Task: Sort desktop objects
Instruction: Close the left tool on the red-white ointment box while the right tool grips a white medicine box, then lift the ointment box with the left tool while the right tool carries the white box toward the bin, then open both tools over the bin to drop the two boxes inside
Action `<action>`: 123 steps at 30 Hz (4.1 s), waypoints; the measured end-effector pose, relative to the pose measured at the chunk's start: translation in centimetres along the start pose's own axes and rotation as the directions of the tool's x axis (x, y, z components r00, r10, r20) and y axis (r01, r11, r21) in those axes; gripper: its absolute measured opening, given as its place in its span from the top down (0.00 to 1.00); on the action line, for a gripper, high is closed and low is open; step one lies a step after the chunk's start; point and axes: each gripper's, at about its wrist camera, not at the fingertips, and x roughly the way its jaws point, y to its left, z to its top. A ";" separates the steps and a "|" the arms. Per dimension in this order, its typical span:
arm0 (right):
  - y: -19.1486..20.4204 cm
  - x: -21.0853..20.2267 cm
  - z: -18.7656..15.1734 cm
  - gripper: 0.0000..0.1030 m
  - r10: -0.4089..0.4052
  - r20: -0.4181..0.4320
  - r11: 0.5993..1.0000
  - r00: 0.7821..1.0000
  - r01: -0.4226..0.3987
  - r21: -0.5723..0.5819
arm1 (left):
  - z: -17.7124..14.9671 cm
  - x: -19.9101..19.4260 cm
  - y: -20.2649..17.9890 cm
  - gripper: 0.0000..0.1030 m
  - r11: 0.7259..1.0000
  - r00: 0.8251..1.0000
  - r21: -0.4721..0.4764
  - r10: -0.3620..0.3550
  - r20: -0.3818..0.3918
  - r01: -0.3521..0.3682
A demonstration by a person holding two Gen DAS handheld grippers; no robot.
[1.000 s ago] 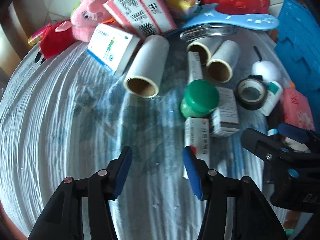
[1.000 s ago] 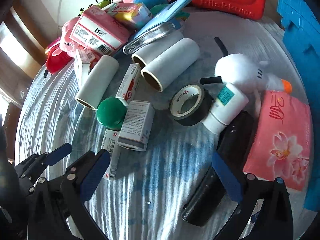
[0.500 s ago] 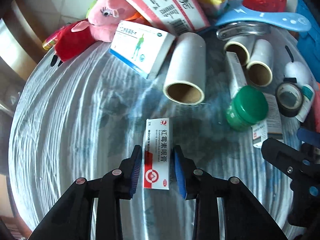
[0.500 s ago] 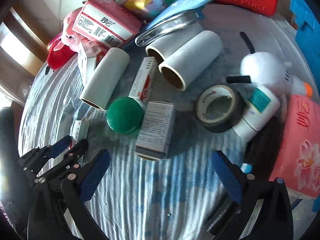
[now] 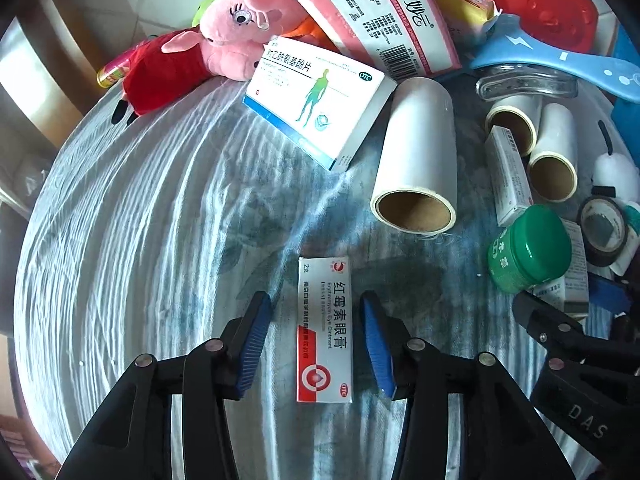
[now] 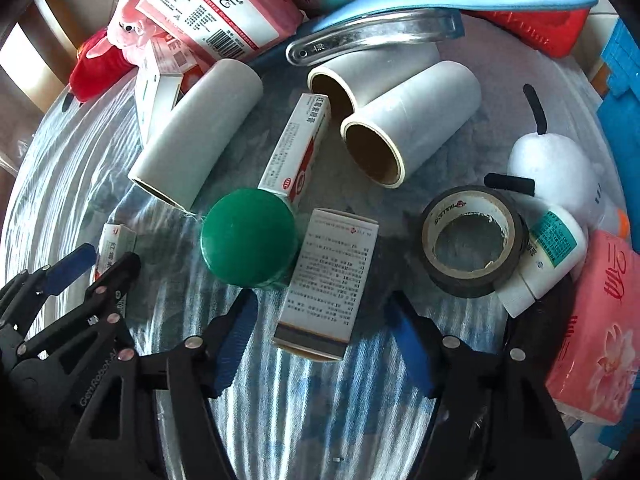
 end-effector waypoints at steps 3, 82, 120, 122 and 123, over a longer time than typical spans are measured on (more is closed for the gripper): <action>0.2 0.1 0.2 0.10 0.032 -0.001 0.999 0.999 -0.032 0.010 | -0.5 -0.8 0.3 0.74 1.000 1.000 0.003 -0.025 -0.009 0.025; -1.4 -18.3 -5.4 0.72 0.181 0.382 0.981 0.906 -0.139 -0.135 | -3.9 -21.1 -3.0 0.75 1.000 0.943 0.020 -0.030 0.330 0.024; -34.8 -45.3 -20.4 0.71 -0.290 0.753 0.953 0.591 0.102 0.286 | -4.0 -47.1 -36.6 0.75 0.909 0.609 0.365 -0.407 0.681 0.200; -37.9 -45.3 -21.3 0.72 -0.303 0.737 0.947 0.605 0.104 0.304 | -4.6 -47.3 -39.9 0.75 0.898 0.616 0.388 -0.428 0.661 0.207; -39.1 -45.2 -21.6 0.72 -0.308 0.729 0.945 0.612 0.104 0.311 | -4.8 -47.3 -41.4 0.75 0.894 0.625 0.399 -0.433 0.649 0.205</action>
